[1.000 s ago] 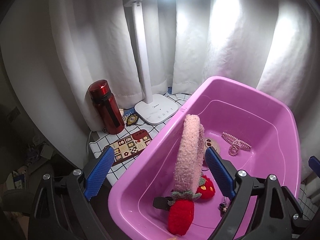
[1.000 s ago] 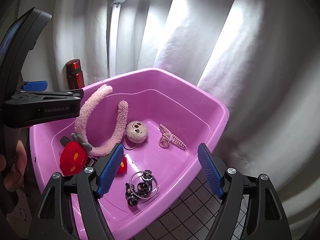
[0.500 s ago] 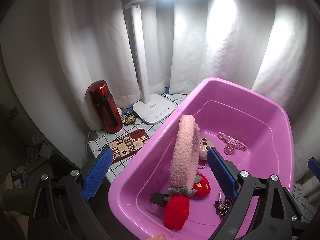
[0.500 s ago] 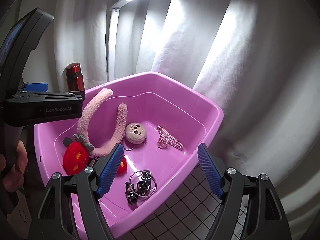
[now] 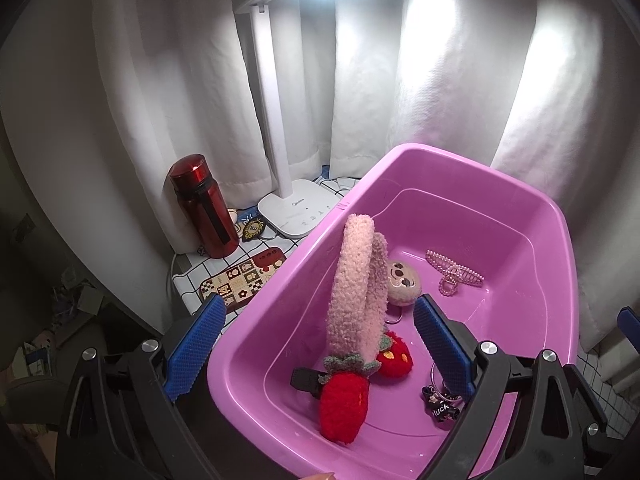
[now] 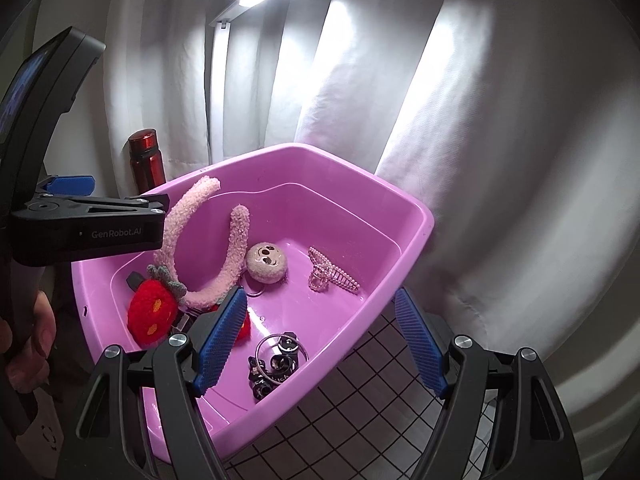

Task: Organize jewelry

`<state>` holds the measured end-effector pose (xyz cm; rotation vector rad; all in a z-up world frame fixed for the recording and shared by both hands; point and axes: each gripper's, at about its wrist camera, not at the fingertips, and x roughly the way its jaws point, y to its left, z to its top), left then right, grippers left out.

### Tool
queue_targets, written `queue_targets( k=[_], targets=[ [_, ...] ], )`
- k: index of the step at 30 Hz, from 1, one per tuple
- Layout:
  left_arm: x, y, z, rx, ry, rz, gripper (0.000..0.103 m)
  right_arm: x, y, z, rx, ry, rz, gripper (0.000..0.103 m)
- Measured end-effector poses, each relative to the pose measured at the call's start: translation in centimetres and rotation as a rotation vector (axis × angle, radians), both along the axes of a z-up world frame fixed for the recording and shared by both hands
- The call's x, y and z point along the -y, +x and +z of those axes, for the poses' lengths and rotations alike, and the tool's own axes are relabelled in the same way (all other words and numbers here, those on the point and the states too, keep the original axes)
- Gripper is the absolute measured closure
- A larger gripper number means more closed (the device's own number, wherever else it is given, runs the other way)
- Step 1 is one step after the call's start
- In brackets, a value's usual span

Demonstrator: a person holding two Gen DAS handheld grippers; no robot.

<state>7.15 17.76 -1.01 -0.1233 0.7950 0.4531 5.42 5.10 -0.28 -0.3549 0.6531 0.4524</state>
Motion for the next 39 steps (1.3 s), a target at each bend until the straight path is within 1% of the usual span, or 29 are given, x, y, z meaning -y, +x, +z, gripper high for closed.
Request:
queue_targets(
  k=[16,39],
  targets=[
    [0.8,-0.5,0.1,-0.016,-0.022,-0.033,0.01,1.0,-0.8,0.3,-0.013,0.006,-0.037,0.03],
    [1.1,-0.5,0.3,-0.015,-0.038,-0.039,0.01,1.1,-1.1,0.4,-0.01,-0.002,-0.027,0.03]
  ],
)
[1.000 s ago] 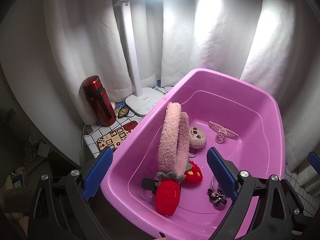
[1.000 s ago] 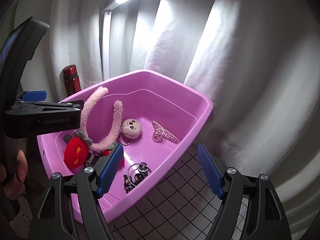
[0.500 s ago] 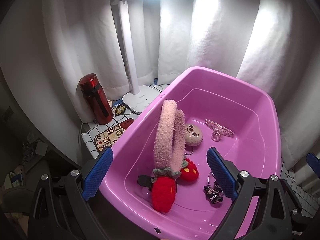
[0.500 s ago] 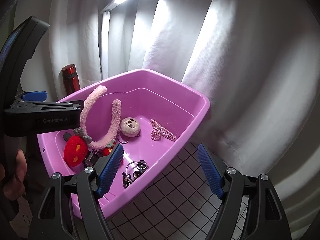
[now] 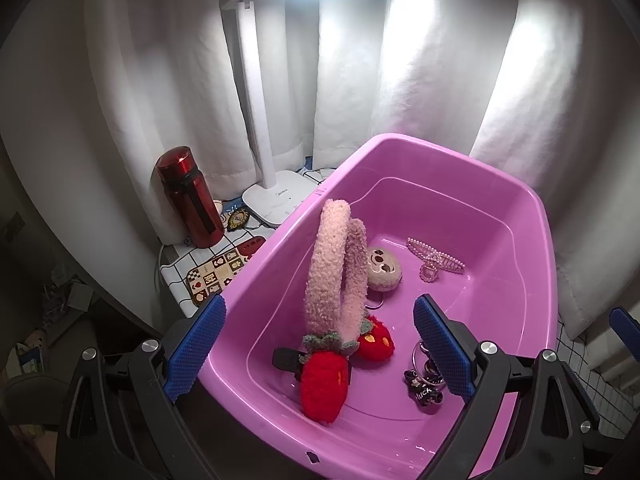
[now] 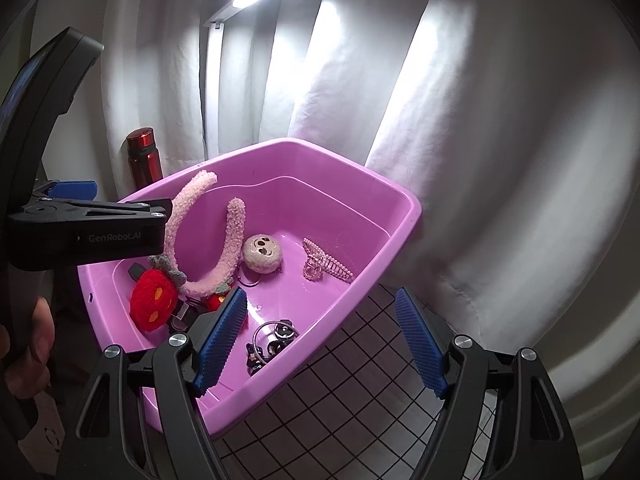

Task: Organize jewelry

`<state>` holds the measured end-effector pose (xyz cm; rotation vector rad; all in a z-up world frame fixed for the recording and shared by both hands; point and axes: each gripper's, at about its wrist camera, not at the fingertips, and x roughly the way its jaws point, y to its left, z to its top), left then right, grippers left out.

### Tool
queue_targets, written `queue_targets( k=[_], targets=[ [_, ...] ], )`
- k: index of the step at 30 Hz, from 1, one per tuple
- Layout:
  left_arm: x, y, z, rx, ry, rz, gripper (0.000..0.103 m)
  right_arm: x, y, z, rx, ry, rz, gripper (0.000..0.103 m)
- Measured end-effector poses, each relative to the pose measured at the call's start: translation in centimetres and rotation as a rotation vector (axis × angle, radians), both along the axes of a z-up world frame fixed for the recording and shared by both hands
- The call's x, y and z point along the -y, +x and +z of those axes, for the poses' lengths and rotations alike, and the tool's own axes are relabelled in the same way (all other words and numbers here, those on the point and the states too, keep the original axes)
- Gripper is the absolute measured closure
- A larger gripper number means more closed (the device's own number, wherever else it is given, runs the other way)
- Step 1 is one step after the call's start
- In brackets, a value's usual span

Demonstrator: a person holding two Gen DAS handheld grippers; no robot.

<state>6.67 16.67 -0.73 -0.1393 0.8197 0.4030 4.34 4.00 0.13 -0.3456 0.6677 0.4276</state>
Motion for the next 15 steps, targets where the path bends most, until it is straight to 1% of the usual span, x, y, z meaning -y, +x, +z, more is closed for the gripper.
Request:
queue_targets(
  k=[10,15],
  targets=[
    [-0.08,-0.18,0.03,-0.002,-0.025,-0.007,0.01,-0.01,-0.2,0.0,-0.004,-0.005,0.003,0.03],
    [-0.1,-0.22,0.06,-0.002,-0.025,-0.009,0.01,-0.05,-0.29,0.02,-0.003,-0.004,0.003,0.03]
  ],
)
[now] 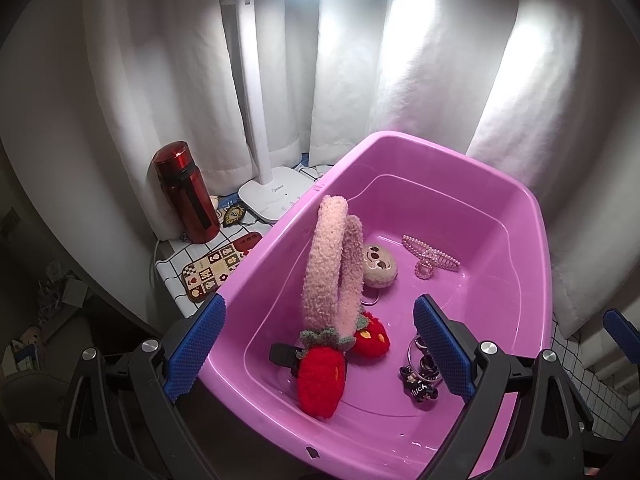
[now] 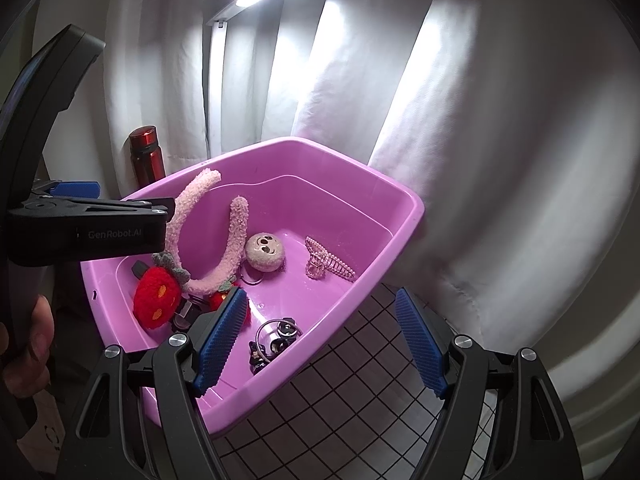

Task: Organize jewelry

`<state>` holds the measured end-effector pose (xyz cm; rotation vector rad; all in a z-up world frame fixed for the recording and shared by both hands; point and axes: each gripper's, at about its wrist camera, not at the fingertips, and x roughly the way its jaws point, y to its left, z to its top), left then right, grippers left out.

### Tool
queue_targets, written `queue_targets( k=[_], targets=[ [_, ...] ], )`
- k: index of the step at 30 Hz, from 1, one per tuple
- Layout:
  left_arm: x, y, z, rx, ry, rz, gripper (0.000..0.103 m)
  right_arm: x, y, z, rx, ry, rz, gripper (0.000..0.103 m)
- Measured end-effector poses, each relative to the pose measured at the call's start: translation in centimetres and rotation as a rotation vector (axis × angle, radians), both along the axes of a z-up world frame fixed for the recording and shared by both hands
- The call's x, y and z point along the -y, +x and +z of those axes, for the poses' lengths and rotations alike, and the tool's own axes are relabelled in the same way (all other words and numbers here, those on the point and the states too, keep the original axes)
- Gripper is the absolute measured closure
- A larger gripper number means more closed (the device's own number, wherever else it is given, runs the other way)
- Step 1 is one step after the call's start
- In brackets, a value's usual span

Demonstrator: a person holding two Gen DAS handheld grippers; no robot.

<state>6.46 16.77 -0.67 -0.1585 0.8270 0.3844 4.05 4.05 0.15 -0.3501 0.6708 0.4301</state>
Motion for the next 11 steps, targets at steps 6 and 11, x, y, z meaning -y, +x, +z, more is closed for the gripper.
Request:
queue_targets(
  k=[6,11],
  targets=[
    [-0.03,-0.23,0.25,0.001,0.017,0.012,0.009,-0.03,-0.06,0.06,0.001,0.0,0.001,0.03],
    [-0.18,-0.34,0.35,0.002,0.018,0.02,0.008,-0.16,-0.48,0.24,0.006,0.002,0.003,0.03]
  ],
)
